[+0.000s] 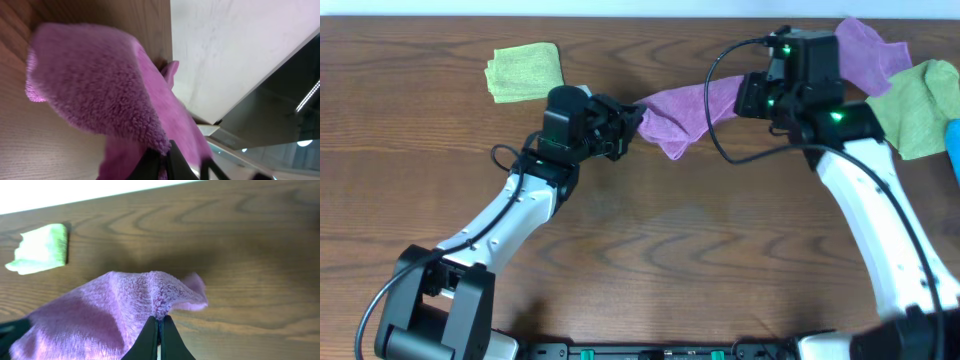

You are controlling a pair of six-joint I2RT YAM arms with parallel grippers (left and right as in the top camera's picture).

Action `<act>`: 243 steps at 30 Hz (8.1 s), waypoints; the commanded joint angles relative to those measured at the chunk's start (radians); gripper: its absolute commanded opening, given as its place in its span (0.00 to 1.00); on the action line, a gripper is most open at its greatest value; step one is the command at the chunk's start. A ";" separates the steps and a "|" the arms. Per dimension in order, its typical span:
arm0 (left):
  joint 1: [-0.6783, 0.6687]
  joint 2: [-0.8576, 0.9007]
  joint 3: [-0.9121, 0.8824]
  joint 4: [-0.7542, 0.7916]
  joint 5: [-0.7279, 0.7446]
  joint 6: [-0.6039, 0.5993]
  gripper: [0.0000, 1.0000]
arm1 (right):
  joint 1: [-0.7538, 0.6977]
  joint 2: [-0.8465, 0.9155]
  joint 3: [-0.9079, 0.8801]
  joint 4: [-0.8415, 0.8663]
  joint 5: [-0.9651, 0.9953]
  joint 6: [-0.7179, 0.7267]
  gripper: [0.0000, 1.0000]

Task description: Fold the cloth

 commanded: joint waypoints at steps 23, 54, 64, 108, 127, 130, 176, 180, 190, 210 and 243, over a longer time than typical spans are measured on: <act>0.022 -0.004 0.014 -0.289 0.203 0.306 0.06 | 0.038 -0.112 0.006 -0.111 0.032 -0.168 0.02; 0.220 -0.005 0.026 -0.273 0.533 0.294 0.06 | 0.154 -0.159 0.095 -0.210 0.174 -0.189 0.01; 0.246 -0.003 0.036 0.122 0.321 0.256 0.06 | 0.148 -0.047 0.096 0.140 0.269 -0.270 0.01; 0.137 -0.239 0.343 -0.681 -0.519 1.410 0.06 | 0.028 -0.047 0.099 0.140 0.281 -0.338 0.01; 0.013 -0.115 0.288 -0.774 -0.654 1.408 0.06 | 0.061 -0.065 0.038 -0.064 0.244 -0.322 0.02; 0.021 -0.101 0.288 -0.642 -0.644 1.410 0.06 | 0.061 -0.065 0.038 0.039 0.311 -0.329 0.01; -0.402 -0.098 0.122 -1.119 -0.581 1.209 0.06 | 0.158 -0.526 -0.683 -0.063 0.200 -0.171 0.02; -0.458 -0.130 0.122 -1.165 -0.565 1.176 0.06 | 0.163 -0.526 -0.719 -0.070 0.188 -0.156 0.02; -0.490 -0.127 -0.018 -1.183 -0.554 1.048 0.06 | 0.163 -0.526 -0.819 -0.113 0.133 -0.075 0.02; -0.512 -0.126 -0.045 -1.130 -0.584 0.982 0.79 | 0.163 -0.527 -0.827 -0.105 0.045 0.009 0.99; -0.246 0.130 -0.046 -0.584 -0.368 1.136 0.78 | 0.083 -0.168 -0.797 0.449 0.078 -0.198 0.99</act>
